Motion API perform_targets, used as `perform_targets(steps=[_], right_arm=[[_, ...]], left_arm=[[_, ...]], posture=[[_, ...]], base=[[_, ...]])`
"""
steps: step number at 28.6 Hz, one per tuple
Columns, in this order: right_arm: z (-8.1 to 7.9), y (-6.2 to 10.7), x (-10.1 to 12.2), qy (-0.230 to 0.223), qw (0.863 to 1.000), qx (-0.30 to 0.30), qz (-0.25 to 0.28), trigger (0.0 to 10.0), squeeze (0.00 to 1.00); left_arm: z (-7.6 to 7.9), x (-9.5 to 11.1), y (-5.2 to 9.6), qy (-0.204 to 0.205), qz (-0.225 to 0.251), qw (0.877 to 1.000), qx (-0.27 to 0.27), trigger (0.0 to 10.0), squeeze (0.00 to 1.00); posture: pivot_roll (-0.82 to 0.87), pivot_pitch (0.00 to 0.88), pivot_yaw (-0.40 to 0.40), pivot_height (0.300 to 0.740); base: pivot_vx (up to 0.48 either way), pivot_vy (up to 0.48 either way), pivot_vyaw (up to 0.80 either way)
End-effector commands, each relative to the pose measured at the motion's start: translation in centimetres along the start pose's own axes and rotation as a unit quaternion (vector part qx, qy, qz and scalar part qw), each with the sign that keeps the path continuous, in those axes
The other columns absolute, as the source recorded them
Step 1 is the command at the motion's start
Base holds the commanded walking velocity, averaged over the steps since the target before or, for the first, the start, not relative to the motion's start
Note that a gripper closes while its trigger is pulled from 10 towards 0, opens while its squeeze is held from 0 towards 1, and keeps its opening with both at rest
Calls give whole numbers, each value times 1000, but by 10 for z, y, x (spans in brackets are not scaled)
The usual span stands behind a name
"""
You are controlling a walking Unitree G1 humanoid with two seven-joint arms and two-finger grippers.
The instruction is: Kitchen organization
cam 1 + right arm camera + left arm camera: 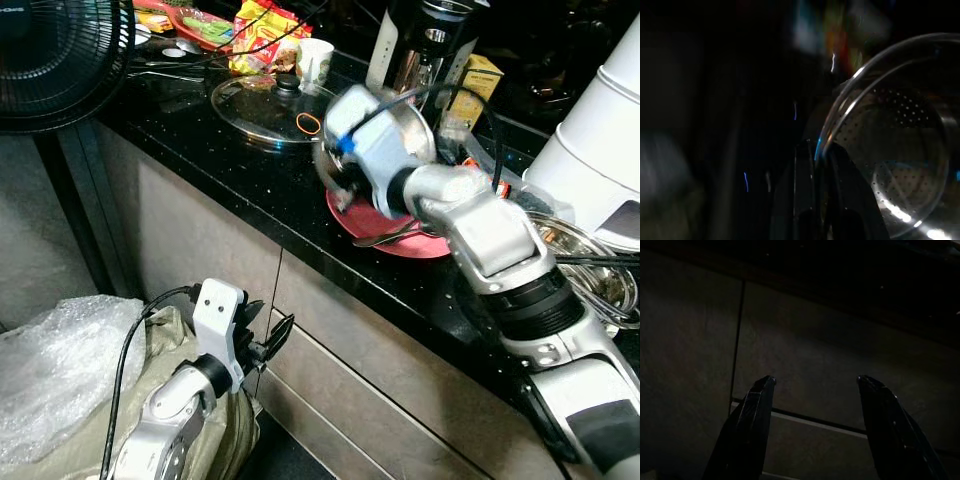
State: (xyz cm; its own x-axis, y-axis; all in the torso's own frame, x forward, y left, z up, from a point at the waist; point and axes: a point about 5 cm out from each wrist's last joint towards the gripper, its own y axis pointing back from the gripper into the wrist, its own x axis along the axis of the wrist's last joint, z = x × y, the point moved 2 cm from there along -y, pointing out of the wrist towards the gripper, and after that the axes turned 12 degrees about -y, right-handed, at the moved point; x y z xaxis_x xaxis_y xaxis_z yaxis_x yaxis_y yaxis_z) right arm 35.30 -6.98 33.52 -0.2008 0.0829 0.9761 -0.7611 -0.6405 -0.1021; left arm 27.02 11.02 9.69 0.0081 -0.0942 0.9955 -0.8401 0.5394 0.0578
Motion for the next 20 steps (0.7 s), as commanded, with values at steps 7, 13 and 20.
perform_targets(steps=[7,13,20], right_arm=[[20,39,41,-167,967,1,192,0,0],[26,56,47,-225,942,9,250,0,0],[32,69,49,-252,928,-1,273,118,0]], left_arm=[[3,-1,0,-2,1,1000,-5,10000,0],[4,0,0,-1,3,1000,-14,10000,0],[17,3,2,18,9,997,-75,10000,0]], posture=[[173,22,-169,740],[165,19,-163,740],[159,21,-158,740]], base=[[0,0,-421],[0,0,-786],[0,0,-785]])
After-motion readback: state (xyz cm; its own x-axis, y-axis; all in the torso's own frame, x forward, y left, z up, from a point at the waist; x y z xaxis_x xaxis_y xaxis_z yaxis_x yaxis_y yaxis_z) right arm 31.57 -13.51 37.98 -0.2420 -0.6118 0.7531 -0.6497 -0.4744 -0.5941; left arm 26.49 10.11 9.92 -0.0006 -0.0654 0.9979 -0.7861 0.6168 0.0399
